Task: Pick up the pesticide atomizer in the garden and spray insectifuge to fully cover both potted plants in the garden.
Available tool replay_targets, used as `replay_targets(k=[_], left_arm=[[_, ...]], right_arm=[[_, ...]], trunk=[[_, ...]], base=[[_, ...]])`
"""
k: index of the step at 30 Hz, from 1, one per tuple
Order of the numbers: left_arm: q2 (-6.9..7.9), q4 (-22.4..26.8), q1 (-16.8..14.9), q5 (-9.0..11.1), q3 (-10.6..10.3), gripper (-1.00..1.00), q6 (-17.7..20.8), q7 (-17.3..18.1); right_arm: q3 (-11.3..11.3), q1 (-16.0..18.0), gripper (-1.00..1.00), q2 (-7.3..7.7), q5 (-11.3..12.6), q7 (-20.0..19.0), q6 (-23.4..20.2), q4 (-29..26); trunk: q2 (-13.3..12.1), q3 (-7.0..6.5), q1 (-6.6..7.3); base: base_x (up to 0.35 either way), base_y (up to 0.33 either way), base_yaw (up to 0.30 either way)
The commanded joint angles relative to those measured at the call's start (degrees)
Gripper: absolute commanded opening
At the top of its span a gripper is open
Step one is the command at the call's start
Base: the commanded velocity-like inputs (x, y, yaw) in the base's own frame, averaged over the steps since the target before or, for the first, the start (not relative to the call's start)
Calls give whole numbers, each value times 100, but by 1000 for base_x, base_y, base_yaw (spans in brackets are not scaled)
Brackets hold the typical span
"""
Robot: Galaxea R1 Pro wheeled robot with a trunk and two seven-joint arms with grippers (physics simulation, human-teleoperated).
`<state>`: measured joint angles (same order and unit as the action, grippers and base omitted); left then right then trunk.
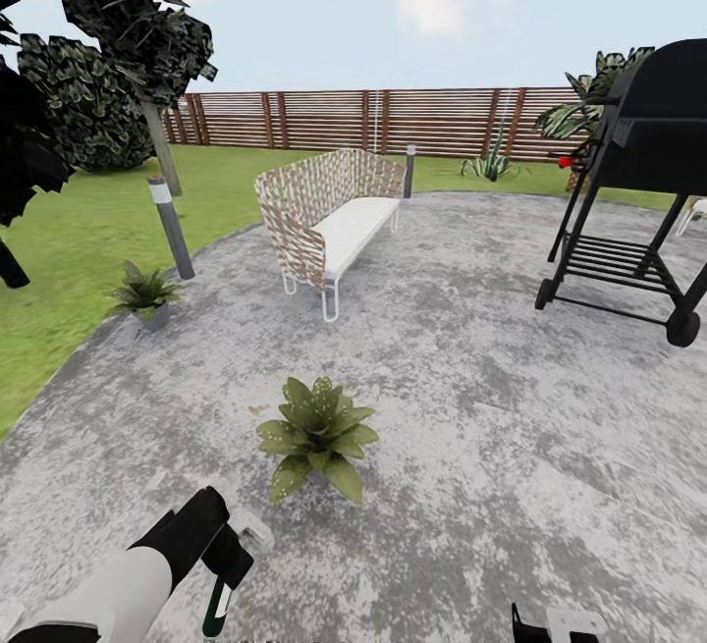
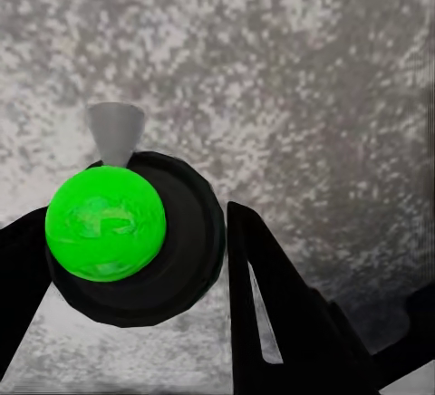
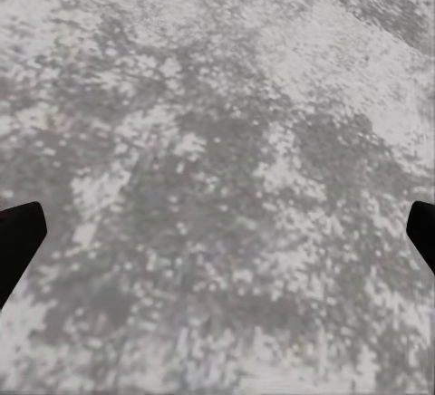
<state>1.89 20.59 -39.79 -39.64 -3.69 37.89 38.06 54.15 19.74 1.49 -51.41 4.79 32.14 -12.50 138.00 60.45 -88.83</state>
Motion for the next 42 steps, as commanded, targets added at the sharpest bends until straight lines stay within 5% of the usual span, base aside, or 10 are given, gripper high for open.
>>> replay_targets(k=[1, 16, 42], left_arm=[[4, 11, -2, -26, -37, -100, 17, 43], [-4, 10, -2, -18, -52, -100, 17, 43], [-15, 16, -2, -17, -37, -100, 17, 39]], right_arm=[[26, 4, 100, 1, -62, 39, 20, 11], [26, 4, 100, 0, -62, 39, 20, 12], [26, 4, 100, -8, -62, 39, 20, 20]], trunk=[[2, 5, 2], [2, 5, 2], [2, 5, 2]], base=[[0, -177, 276], [16, -22, 259], [97, -256, 58]])
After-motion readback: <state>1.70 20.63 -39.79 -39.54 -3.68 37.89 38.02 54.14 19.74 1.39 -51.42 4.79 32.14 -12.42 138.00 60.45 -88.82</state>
